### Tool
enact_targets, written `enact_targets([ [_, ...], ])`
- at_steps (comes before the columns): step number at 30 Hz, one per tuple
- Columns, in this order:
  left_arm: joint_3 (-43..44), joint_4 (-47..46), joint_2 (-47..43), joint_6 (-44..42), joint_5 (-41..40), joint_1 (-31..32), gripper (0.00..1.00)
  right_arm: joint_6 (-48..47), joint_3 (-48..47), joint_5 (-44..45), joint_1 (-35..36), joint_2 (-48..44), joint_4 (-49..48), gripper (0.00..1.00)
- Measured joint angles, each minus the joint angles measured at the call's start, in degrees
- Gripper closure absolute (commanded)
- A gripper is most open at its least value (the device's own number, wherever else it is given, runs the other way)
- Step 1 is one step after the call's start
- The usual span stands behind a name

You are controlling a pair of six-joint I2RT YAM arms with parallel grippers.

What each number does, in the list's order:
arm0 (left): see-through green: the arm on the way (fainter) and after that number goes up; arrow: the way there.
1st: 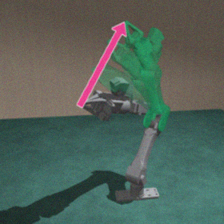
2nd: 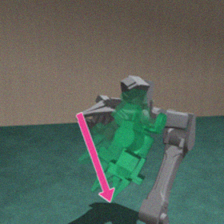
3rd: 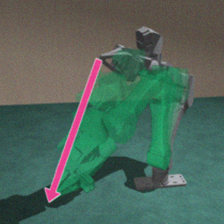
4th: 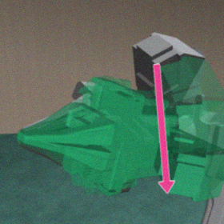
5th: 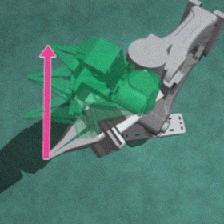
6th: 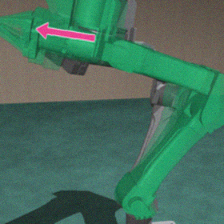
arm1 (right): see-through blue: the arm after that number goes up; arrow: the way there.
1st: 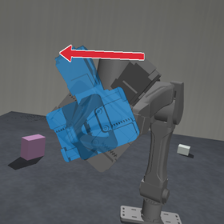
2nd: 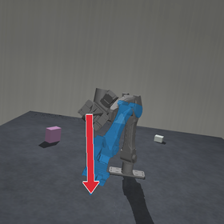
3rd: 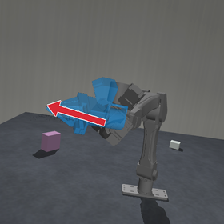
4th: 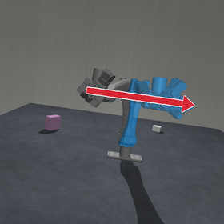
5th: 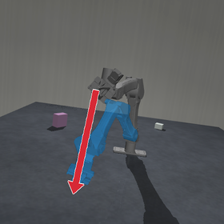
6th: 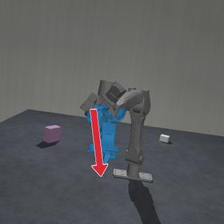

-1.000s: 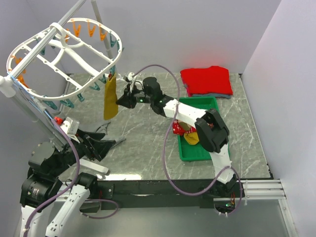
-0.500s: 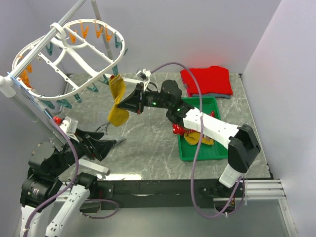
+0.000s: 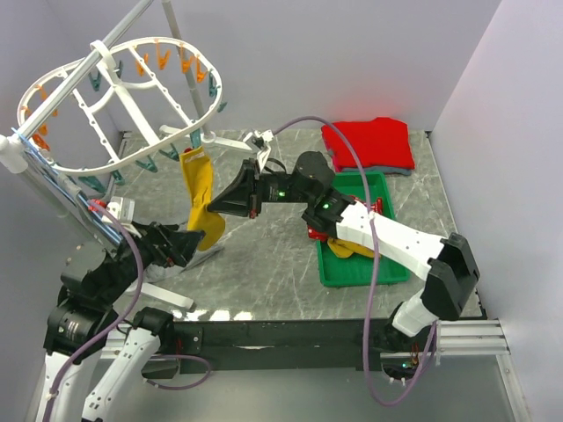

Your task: Remove the socks clipped to the hanger

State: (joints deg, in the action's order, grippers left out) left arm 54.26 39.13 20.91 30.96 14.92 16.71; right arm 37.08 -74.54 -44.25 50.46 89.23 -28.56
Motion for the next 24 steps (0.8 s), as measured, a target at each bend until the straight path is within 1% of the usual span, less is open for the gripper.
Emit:
enact_targets([
  [2, -0.3, -0.8, 0.9, 0.3, -1.1, 0.0, 0.05, 0.9, 0.0, -0.5, 0.4, -1.2, -0.7, 1.00],
  [5, -1.2, -2.3, 1.8, 0.6, -1.2, 0.0, 0.14, 2.1, 0.0, -1.3, 0.9, -2.3, -1.9, 1.00],
  [8, -2.1, -4.2, 2.2, 1.3, 0.9, 0.0, 0.23, 2.6, 0.0, -1.7, 1.8, -2.3, -2.1, 1.00],
  [9, -2.4, -5.0, 2.2, 1.4, 2.4, 0.0, 0.30, 2.6, 0.0, -1.7, 2.1, -2.3, -1.9, 1.00],
  [11, -2.5, -6.3, 2.2, 2.0, 4.9, 0.0, 0.40, 2.5, -0.2, -1.7, 2.7, -2.3, -1.5, 1.00],
  [12, -2.5, -7.2, 2.1, 2.1, 6.4, 0.0, 0.49, 2.5, -0.3, -1.7, 2.9, -2.2, -1.3, 1.00],
  [13, -2.5, -7.7, 1.9, 2.4, 7.4, 0.0, 0.55, 2.5, -0.5, -1.7, 3.0, -2.1, -1.2, 1.00],
  [14, -2.5, -8.2, 1.6, 2.7, 8.2, 0.0, 0.67, 2.4, -0.7, -1.7, 3.1, -2.0, -0.9, 1.00],
  [15, -2.5, -8.5, 1.1, 2.7, 8.7, 0.0, 0.73, 2.4, -0.9, -1.7, 3.2, -1.9, -0.7, 1.00],
  [17, -2.5, -8.5, 0.2, 2.5, 9.5, 0.0, 0.88, 2.1, -1.4, -1.7, 3.3, -1.6, -0.1, 1.00],
  [18, -2.5, -8.5, -0.1, 2.7, 9.7, 0.0, 0.99, 1.6, -1.8, -1.5, 3.3, -1.5, 0.7, 0.94],
  [19, -2.5, -8.4, -0.2, 2.4, 9.9, 0.0, 0.99, 0.9, -2.4, -1.2, 3.3, -1.3, 2.0, 0.85],
  [20, -2.4, -8.3, -0.2, 2.6, 10.1, 0.0, 0.99, 0.4, -3.1, -0.9, 3.3, -1.2, 3.1, 0.71],
  [21, -2.4, -8.0, -0.2, 2.3, 10.1, 0.0, 0.99, -0.8, -4.3, -0.1, 3.3, -0.9, 5.3, 0.66],
  [22, -2.4, -7.5, -0.2, 2.1, 10.3, 0.0, 0.99, -2.0, -6.0, 0.8, 3.3, -0.4, 7.8, 0.54],
  [24, -2.4, -6.9, -0.2, 2.0, 10.3, 0.0, 0.99, -4.7, -9.6, 3.1, 3.3, 0.6, 12.5, 0.45],
])
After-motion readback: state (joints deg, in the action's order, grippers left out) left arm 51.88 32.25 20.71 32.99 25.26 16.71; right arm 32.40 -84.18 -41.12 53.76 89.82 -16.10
